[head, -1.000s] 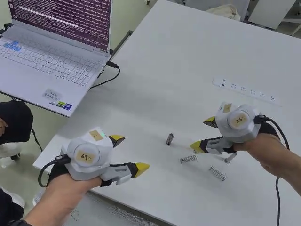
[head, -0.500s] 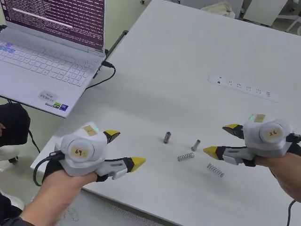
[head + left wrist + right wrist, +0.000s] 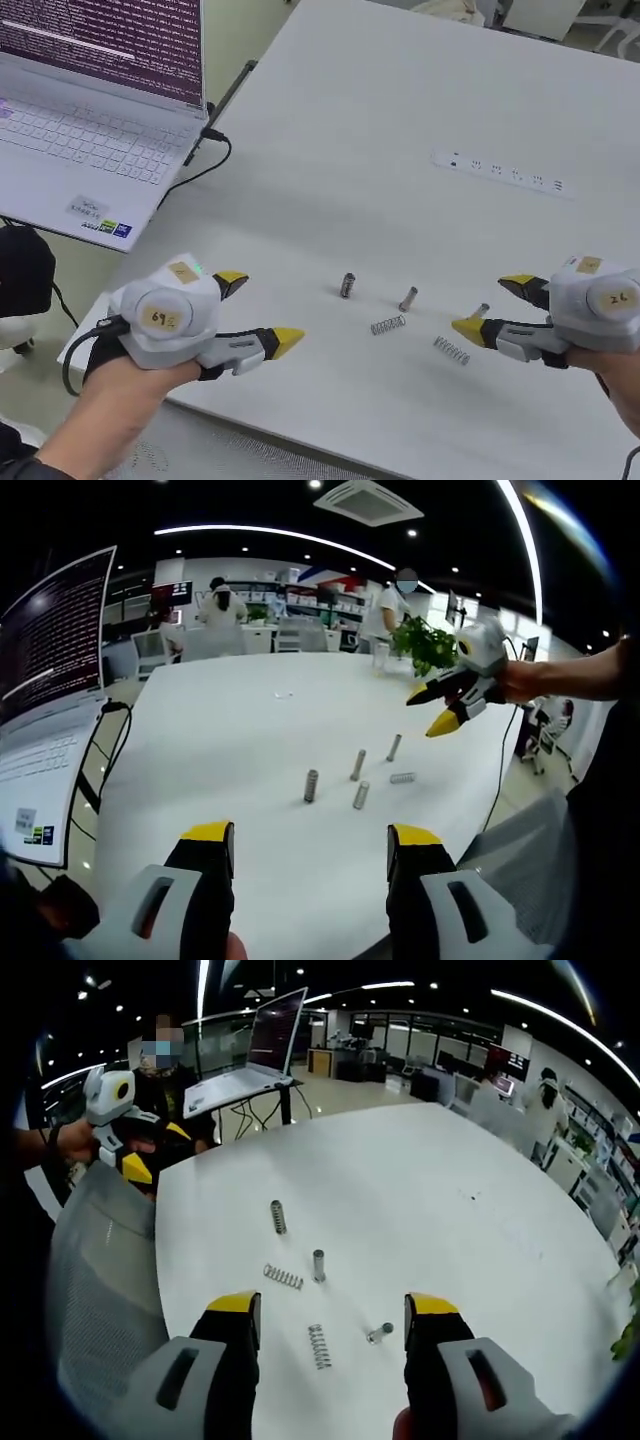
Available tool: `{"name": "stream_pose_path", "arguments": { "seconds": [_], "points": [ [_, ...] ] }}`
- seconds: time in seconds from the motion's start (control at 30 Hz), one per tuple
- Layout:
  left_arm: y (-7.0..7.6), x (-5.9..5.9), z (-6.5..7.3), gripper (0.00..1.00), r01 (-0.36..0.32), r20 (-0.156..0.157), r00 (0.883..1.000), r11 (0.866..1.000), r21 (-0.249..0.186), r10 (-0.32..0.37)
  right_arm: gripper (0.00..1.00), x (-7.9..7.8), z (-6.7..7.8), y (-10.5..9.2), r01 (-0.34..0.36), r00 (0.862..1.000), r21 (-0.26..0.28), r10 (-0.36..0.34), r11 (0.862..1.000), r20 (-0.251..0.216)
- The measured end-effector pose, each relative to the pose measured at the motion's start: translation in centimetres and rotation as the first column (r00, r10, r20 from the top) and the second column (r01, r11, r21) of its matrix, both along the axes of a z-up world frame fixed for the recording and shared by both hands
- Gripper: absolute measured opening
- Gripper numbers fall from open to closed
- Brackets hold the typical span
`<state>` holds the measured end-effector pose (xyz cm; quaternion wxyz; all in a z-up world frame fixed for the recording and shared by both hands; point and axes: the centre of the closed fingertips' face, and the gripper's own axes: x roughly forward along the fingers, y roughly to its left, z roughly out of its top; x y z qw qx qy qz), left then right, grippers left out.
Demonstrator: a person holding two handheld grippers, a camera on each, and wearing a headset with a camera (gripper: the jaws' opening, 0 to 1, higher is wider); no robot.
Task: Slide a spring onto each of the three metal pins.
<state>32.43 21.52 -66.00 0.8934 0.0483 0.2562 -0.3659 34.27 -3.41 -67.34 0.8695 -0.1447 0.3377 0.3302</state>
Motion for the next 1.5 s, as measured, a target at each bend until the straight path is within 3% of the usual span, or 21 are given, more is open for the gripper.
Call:
{"name": "stream_pose_path", "arguments": {
  "seconds": [0.47, 0.9, 1.5],
  "points": [
    [-0.5, -0.1, 0.1, 0.59, 0.016, -0.001, 1.000, 1.000, 0.004, -0.016, 0.61, -2.7, 0.1, -2.8, 0.120, 0.993, 0.070, -0.120, 0.990, -0.008],
    [-1.3, -0.3, -0.2, 0.59, 0.044, -0.012, 0.999, 0.999, 0.005, -0.044, 0.67, -5.2, -0.5, -4.1, 0.198, 0.980, 0.109, -0.194, 0.974, -0.047],
    [-5.1, -0.7, -2.0, 0.58, 0.150, -0.044, 0.988, 0.989, 0.015, -0.149, 0.73, -7.9, -0.9, -5.2, 0.239, 0.970, 0.117, -0.233, 0.964, -0.069]
  ]
}}
